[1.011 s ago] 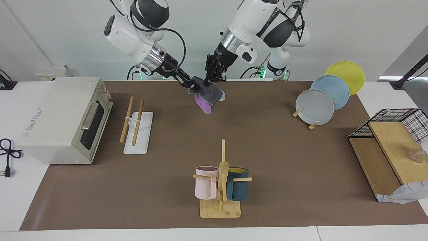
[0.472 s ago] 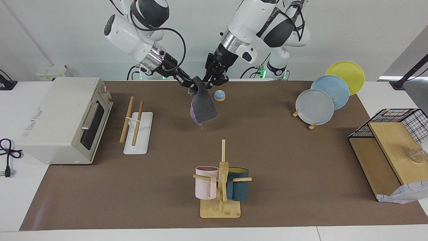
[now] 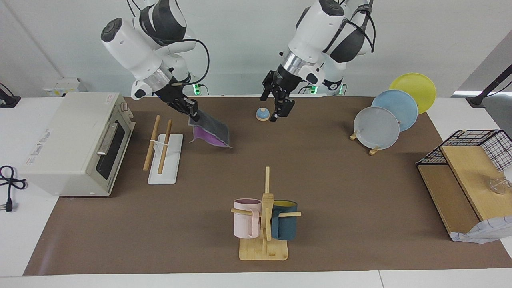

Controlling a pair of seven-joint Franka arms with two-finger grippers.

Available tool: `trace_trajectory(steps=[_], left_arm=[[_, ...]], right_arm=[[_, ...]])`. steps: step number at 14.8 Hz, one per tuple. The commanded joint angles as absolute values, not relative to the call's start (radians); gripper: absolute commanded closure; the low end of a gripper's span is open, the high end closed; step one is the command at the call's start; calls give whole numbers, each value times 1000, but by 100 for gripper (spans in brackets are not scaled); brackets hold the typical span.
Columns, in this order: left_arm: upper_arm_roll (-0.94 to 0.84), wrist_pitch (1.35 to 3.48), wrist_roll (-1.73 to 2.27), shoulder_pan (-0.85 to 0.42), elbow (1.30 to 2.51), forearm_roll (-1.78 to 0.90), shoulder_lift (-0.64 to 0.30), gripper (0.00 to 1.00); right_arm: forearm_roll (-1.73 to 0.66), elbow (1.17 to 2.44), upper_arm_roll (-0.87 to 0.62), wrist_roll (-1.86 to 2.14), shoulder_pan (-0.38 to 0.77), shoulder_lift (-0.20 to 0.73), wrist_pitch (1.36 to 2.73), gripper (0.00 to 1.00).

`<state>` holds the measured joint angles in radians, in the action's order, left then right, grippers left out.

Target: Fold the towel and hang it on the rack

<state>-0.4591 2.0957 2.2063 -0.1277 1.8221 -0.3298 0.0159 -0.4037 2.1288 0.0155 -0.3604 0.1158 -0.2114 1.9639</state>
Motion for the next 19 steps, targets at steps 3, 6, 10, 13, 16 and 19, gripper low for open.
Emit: trace_trajectory(steps=[3, 6, 10, 13, 16, 19], left_arm=[[-459, 2001, 1738, 81, 1878, -327, 66, 0], [-459, 1968, 1428, 187, 1882, -327, 67, 0], [-454, 1945, 1082, 258, 1875, -327, 64, 0], [-442, 1918, 893, 271, 1846, -231, 54, 0], [-419, 1895, 685, 268, 1815, -160, 41, 0], [-301, 1826, 488, 166, 1740, -65, 6, 0]], right_arm=[[-253, 2138, 6, -75, 35, -230, 1948, 100], [-204, 2144, 6, 15, -20, -226, 1948, 100], [-117, 2146, 6, 139, -80, -222, 1959, 100], [-83, 2149, 6, 182, -113, -222, 1957, 100], [-71, 2178, 5, 257, -179, -218, 1963, 100], [-69, 2203, 6, 265, -187, -215, 1994, 100]])
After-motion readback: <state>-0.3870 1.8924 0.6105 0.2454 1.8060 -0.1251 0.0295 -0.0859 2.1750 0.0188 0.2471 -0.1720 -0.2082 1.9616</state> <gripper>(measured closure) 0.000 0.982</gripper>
